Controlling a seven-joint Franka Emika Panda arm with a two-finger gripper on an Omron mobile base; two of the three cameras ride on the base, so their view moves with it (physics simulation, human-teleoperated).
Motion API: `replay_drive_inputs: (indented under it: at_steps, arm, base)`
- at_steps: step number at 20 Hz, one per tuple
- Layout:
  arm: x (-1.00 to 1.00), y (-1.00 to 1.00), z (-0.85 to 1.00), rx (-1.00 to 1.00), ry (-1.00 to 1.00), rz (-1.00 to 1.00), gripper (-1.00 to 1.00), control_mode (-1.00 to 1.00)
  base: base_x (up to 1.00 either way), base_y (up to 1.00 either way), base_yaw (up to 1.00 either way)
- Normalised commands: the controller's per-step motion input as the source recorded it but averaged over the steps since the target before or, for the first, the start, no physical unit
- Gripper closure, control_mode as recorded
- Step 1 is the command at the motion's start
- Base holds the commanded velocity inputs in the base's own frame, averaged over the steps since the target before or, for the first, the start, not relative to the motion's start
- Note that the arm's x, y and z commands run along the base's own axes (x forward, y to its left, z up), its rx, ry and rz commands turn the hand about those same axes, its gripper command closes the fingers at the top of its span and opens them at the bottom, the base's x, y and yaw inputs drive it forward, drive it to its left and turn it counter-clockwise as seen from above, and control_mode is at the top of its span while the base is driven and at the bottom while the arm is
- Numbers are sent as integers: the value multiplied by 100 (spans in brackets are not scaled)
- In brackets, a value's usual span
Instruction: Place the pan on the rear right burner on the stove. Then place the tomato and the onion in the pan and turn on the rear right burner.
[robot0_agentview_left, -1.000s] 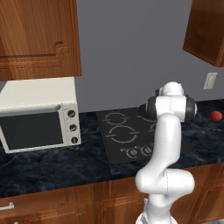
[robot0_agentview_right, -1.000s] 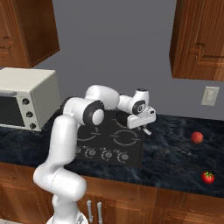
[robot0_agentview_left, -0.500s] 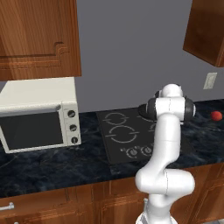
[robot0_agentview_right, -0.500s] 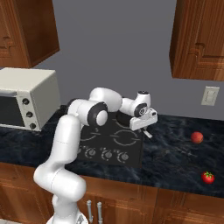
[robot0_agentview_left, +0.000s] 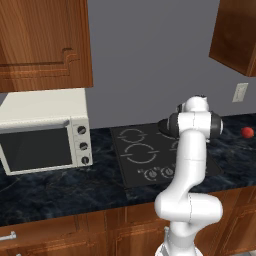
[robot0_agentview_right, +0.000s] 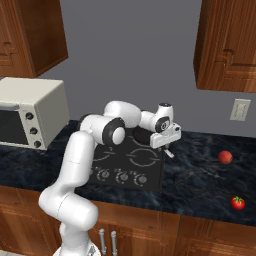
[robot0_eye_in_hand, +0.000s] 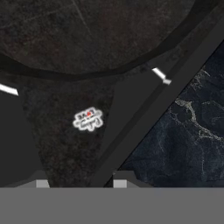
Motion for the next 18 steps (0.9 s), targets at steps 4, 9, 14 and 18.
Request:
replay_drive_inputs:
  at_steps: [4,9,14,18]
  arm:
    - [0,8,-17,-3,0,1,-100,-100]
    - [-5,0,5,-2,-2,0,-100,-100]
    - [-22,0,41,0,-10,0,-100,-100]
    - [-25,0,43,0,-5,0,-100,-100]
  base:
    - [0,0,0]
    - [0,0,0]
    - [0,0,0]
    - [0,0,0]
